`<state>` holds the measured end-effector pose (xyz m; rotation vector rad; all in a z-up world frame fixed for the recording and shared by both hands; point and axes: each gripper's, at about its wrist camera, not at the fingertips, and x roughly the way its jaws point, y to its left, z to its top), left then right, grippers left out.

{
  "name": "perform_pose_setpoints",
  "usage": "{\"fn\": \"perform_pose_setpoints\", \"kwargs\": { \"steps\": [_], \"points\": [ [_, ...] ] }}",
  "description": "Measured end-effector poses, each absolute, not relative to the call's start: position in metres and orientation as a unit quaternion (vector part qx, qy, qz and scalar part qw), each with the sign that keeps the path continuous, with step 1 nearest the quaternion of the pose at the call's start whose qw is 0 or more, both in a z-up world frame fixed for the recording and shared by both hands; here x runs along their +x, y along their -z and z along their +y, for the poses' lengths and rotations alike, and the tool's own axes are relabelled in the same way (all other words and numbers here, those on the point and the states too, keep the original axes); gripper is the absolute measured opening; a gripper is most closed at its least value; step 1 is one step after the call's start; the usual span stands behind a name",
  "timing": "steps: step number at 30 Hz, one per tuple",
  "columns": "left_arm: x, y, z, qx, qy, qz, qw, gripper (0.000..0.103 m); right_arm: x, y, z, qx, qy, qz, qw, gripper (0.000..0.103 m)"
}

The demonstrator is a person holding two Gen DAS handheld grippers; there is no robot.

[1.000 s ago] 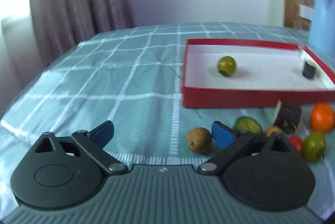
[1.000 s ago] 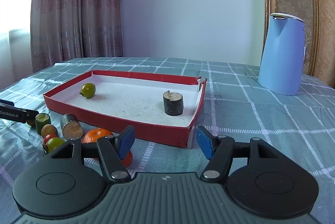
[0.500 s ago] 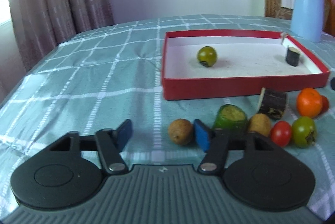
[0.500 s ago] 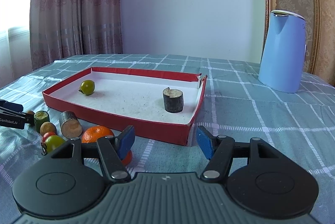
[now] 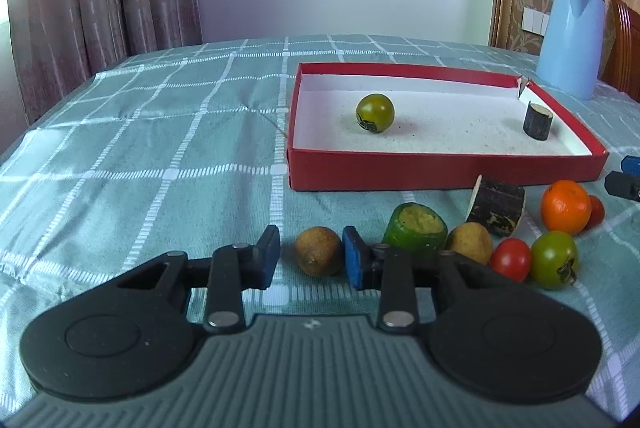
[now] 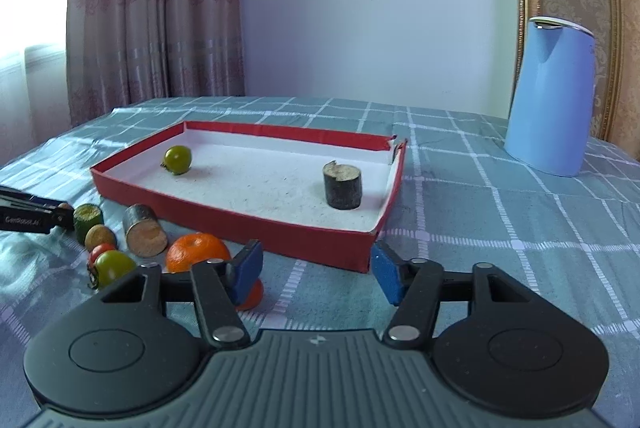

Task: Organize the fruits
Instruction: 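Close the right gripper on the red cherry tomato while the left gripper holds the brown fruit, then lower the brown fruit into the tray with the left gripper while the right lowers the cherry tomato there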

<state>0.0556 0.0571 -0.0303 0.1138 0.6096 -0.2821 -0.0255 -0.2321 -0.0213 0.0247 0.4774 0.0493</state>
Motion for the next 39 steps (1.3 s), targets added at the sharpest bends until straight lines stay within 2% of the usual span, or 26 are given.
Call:
{"fn": "perform_pose_setpoints", "kwargs": {
  "steps": [2, 12, 14, 18, 25, 32, 36, 39],
  "points": [
    [0.056, 0.030, 0.058, 0.053, 0.139, 0.299, 0.942, 0.032, -0.028, 0.022, -0.229, 0.006, -0.032, 0.242, 0.970, 0.055],
    [0.056, 0.030, 0.058, 0.049, 0.140, 0.300, 0.942, 0.032, -0.022, 0.027, -0.209, -0.040, -0.070, 0.278, 0.957, 0.054],
    [0.056, 0.030, 0.058, 0.048, 0.141, 0.301, 0.942, 0.032, -0.017, 0.029, -0.205, -0.043, -0.075, 0.283, 0.955, 0.048],
    [0.056, 0.030, 0.058, 0.048, 0.141, 0.301, 0.942, 0.031, -0.010, 0.029, -0.199, -0.057, -0.081, 0.282, 0.954, 0.042],
    [0.056, 0.030, 0.058, 0.049, 0.141, 0.300, 0.942, 0.031, -0.009, 0.030, -0.192, -0.061, -0.095, 0.288, 0.951, 0.025],
    [0.054, 0.030, 0.058, 0.052, 0.138, 0.299, 0.943, 0.031, -0.010, 0.029, -0.193, -0.052, -0.089, 0.286, 0.953, 0.024],
    [0.049, 0.030, 0.057, 0.053, 0.137, 0.296, 0.944, 0.023, -0.009, 0.029, -0.195, -0.045, -0.085, 0.284, 0.954, 0.024],
    [0.047, 0.029, 0.056, 0.054, 0.135, 0.294, 0.945, 0.022, -0.012, 0.027, -0.199, -0.032, -0.078, 0.273, 0.958, 0.024]
  ]
}}
